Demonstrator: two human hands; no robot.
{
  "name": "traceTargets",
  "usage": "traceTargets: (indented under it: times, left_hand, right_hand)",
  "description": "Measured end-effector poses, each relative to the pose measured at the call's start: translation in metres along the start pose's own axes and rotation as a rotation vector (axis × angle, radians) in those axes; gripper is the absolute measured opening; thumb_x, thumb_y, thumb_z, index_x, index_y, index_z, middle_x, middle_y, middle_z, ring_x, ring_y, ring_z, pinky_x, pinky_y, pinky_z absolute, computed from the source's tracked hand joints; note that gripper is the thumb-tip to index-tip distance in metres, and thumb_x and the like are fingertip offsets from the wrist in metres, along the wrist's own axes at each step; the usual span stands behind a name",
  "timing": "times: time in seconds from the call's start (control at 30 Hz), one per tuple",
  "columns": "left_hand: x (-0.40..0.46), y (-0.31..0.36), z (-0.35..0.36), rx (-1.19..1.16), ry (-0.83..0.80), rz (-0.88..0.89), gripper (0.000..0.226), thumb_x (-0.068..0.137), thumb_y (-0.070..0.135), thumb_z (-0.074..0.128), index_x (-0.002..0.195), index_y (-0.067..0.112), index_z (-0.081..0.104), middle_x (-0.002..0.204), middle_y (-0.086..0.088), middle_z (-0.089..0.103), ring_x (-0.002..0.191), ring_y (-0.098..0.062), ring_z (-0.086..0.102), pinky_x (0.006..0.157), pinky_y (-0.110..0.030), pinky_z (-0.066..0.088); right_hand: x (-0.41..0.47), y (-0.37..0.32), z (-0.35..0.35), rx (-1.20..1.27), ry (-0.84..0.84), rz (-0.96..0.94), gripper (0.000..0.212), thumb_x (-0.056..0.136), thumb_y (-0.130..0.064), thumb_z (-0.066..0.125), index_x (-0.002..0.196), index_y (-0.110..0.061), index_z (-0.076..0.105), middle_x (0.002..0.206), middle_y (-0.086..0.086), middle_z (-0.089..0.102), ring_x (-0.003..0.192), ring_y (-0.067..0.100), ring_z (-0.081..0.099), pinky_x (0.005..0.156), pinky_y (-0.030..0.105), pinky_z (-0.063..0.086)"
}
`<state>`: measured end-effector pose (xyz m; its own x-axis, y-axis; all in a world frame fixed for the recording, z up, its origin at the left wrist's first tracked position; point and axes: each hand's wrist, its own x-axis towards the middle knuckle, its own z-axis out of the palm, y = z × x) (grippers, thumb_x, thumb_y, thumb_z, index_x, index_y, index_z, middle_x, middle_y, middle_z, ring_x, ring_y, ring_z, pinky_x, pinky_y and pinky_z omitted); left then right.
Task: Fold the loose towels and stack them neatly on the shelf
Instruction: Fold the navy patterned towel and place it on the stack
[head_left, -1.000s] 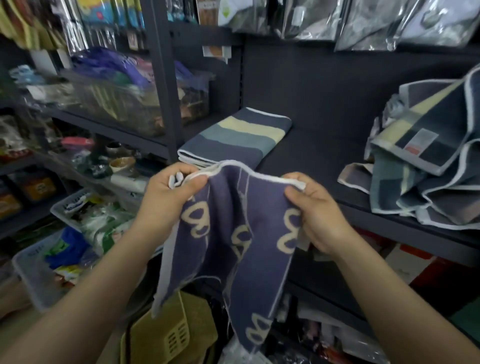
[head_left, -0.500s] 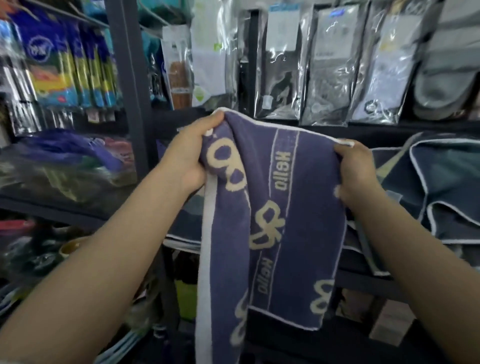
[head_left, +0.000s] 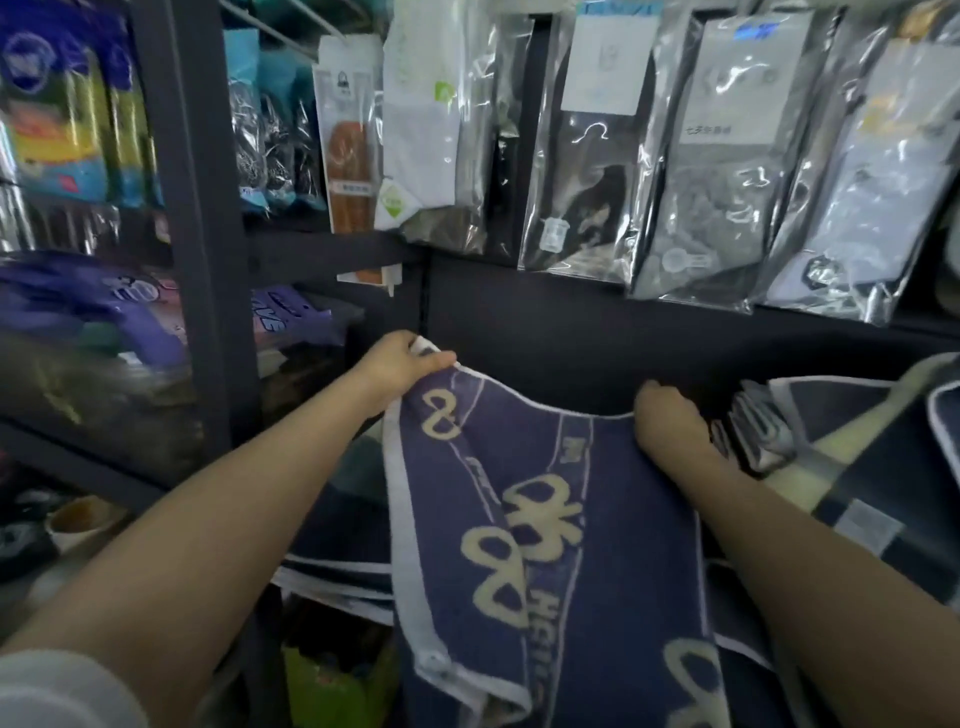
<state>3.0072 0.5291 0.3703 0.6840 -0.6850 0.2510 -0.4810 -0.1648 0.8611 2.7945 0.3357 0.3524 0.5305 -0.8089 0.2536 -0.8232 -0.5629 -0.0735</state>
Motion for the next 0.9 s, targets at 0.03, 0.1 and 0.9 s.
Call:
traceTargets:
  times: [0.03,0.1,0.9]
  left_hand:
    - [0.003,-0.003,0.000,-0.001,-0.039,0.013,0.013,0.084,0.019,0.068,0.083,0.009,0.059,0.086,-0.009,0.064,0.082,-0.022,0.061,0.073,-0.034,0.050]
    - [0.009,-0.006,0.002,0.057,-0.079,0.090,0.024,0.084,0.009,0.066,0.106,0.008,0.059,0.103,-0.006,0.060,0.090,-0.015,0.057,0.072,-0.024,0.049]
    - [-0.088,0.026,-0.009,-0.524,-0.156,-0.450,0.023,0.091,0.018,0.048,0.095,0.005,0.067,0.079,-0.009,0.071,0.065,-0.018,0.065,0.073,-0.028,0.053]
  right_hand:
    - [0.006,-0.005,0.004,-0.067,-0.081,-0.012,0.031,0.093,-0.005,0.039,0.122,0.004,0.043,0.126,0.024,0.050,0.115,0.040,0.049,0.092,0.045,0.042]
    - [0.016,-0.025,0.008,-0.020,-0.114,-0.149,0.039,0.093,-0.018,0.048,0.129,-0.002,0.042,0.133,0.019,0.046,0.121,0.036,0.043,0.098,0.041,0.038]
    - [0.072,-0.107,-0.002,1.197,-0.116,-0.487,0.030,0.081,-0.001,0.056,0.061,-0.022,0.062,0.049,-0.014,0.059,0.056,0.004,0.052,0.062,0.027,0.042]
